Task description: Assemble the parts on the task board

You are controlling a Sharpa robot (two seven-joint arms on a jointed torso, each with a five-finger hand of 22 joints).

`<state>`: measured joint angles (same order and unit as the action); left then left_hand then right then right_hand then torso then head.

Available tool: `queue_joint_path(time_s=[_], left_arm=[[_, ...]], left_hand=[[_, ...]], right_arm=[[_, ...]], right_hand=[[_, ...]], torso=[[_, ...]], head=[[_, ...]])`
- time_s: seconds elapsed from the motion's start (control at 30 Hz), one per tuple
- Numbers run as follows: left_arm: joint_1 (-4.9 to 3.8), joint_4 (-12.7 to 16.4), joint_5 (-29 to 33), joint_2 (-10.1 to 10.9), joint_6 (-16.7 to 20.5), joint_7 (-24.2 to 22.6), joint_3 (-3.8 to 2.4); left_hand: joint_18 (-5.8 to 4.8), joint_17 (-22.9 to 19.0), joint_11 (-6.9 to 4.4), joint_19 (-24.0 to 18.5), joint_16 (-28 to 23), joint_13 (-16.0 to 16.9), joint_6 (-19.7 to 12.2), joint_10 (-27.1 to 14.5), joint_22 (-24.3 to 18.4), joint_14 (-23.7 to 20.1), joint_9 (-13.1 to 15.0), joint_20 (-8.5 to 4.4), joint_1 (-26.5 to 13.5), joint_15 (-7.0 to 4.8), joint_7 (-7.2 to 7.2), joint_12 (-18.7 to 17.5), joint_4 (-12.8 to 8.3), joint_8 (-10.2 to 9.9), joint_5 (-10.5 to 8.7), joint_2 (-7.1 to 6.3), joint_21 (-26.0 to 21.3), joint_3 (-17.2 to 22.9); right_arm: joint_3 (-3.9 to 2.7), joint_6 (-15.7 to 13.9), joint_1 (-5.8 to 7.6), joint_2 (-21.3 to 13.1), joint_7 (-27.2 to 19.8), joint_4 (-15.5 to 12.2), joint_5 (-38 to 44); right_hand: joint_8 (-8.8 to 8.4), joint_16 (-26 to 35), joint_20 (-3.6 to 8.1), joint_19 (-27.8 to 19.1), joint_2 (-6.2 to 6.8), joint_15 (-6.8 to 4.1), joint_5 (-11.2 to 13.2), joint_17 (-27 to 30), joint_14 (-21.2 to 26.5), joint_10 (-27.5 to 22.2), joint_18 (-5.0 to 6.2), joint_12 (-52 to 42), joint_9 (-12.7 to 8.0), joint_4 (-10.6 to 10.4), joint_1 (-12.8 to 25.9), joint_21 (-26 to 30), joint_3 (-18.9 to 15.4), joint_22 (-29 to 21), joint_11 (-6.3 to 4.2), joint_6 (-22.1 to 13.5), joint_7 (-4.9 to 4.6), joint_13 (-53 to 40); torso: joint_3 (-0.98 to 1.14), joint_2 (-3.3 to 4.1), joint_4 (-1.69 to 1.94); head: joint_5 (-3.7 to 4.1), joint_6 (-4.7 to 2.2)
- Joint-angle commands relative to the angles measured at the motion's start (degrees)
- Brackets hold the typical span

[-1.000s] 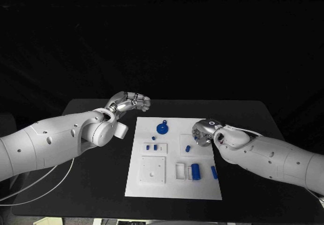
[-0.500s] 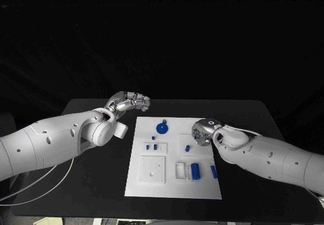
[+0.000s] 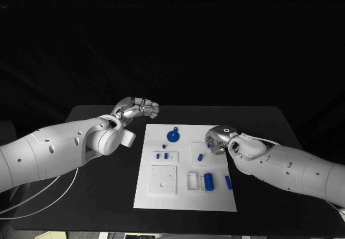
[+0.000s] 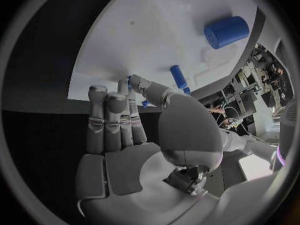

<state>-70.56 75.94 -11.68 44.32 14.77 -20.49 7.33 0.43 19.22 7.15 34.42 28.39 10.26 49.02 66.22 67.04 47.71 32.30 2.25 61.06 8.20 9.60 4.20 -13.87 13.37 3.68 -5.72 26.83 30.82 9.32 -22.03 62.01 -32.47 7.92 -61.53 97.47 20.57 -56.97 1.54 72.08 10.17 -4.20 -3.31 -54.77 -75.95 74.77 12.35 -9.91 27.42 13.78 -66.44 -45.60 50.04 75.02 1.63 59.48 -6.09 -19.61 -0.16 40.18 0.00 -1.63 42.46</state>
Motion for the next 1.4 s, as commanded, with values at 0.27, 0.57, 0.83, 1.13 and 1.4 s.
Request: queue_joint_path(time_s=[0.27, 0.57, 0.83, 1.13, 1.4], left_arm=[[-0.07, -0.5, 0.5, -0.2, -0.1, -0.6, -0.05], [-0.07, -1.2, 0.8, -0.2, 0.0, -0.6, -0.06], [-0.07, -1.6, 0.8, -0.2, 0.0, -0.6, -0.06], [-0.07, -1.9, 0.9, -0.4, 0.2, -0.6, -0.06], [-0.08, -1.8, 0.9, -0.7, 0.4, -0.7, -0.06]], left_hand=[[1.14, 0.1, 0.23, 0.5, -0.3, -0.1, 0.0, 0.2, 0.1, 0.4, -0.1, 0.05, -0.2, -0.11, 0.33, -0.1, 0.0, 0.2, -0.25, 0.25, -0.2, -0.3], [1.15, 0.1, 0.24, 0.5, -0.3, -0.2, 0.0, 0.2, 0.1, 0.4, -0.1, 0.05, -0.2, -0.11, 0.34, -0.1, 0.0, 0.1, -0.25, 0.24, -0.3, -0.3], [1.16, 0.1, 0.25, 0.5, -0.4, -0.2, 0.0, 0.2, 0.1, 0.4, -0.1, 0.05, -0.2, -0.1, 0.35, -0.1, 0.0, 0.1, -0.25, 0.23, -0.3, -0.3], [1.17, 0.2, 0.25, 0.5, -0.4, -0.2, 0.0, 0.2, 0.2, 0.4, -0.1, 0.05, -0.2, -0.1, 0.36, -0.1, 0.0, 0.1, -0.24, 0.21, -0.3, -0.4], [1.17, 0.2, 0.24, 0.5, -0.4, -0.2, 0.0, 0.2, 0.2, 0.4, -0.1, 0.06, -0.1, -0.11, 0.35, -0.1, 0.0, 0.2, -0.23, 0.21, -0.4, -0.4]], right_arm=[[-0.79, -1.9, 0.23, -0.8, -1.0, -0.7, -1.9], [-1.07, -1.7, 0.92, -2.1, -1.6, -2.3, -2.9], [-2.41, -2.0, 1.35, -3.5, -1.6, -6.5, -3.5], [-2.61, -1.6, 2.62, -3.7, -0.6, -12.2, -2.3], [-2.57, -0.4, 2.86, -0.4, -0.3, -14.8, -0.4]], right_hand=[[0.34, -0.4, 0.14, 0.2, -0.23, -0.44, -0.2, -0.2, 0.2, 1.0, 2.65, 0.0, 0.2, 0.3, 0.6, -0.4, 0.3, 1.2, 0.09, 0.6, 0.13, -0.4], [0.35, -0.5, 0.17, 0.2, -0.24, -0.47, -0.2, -0.3, 0.2, 1.0, 2.65, 0.0, 0.3, 0.3, 0.7, -0.5, 0.4, 1.2, 0.06, 0.6, 0.16, -0.6], [0.35, -0.5, 0.19, 0.2, -0.24, -0.49, -0.3, -0.3, 0.2, 1.0, 2.65, 0.0, 0.3, 0.4, 0.7, -0.6, 0.4, 1.2, 0.04, 0.6, 0.17, -0.7], [0.36, -0.5, 0.23, 0.2, -0.22, -0.51, -0.4, -0.4, 0.2, 1.1, 2.65, 0.0, 0.3, 0.4, 0.8, -0.7, 0.4, 1.2, 0.02, 0.7, 0.2, -0.8], [0.35, -0.6, 0.27, 0.2, -0.22, -0.52, -0.5, -0.4, 0.2, 1.0, 2.65, 0.0, 0.4, 0.5, 0.8, -0.8, 0.5, 1.2, 0.01, 0.7, 0.21, -1.0]], torso=[[0.01, 0.01, -0.01], [-0.02, 0.03, -0.03], [-0.03, -0.02, -0.1], [-0.04, -0.02, 0.01], [-0.05, 0.03, 0.03]], head=[[-0.08, -0.07], [-0.1, -0.17], [-0.22, -0.32], [-0.79, -0.47], [-1.78, -0.41]])
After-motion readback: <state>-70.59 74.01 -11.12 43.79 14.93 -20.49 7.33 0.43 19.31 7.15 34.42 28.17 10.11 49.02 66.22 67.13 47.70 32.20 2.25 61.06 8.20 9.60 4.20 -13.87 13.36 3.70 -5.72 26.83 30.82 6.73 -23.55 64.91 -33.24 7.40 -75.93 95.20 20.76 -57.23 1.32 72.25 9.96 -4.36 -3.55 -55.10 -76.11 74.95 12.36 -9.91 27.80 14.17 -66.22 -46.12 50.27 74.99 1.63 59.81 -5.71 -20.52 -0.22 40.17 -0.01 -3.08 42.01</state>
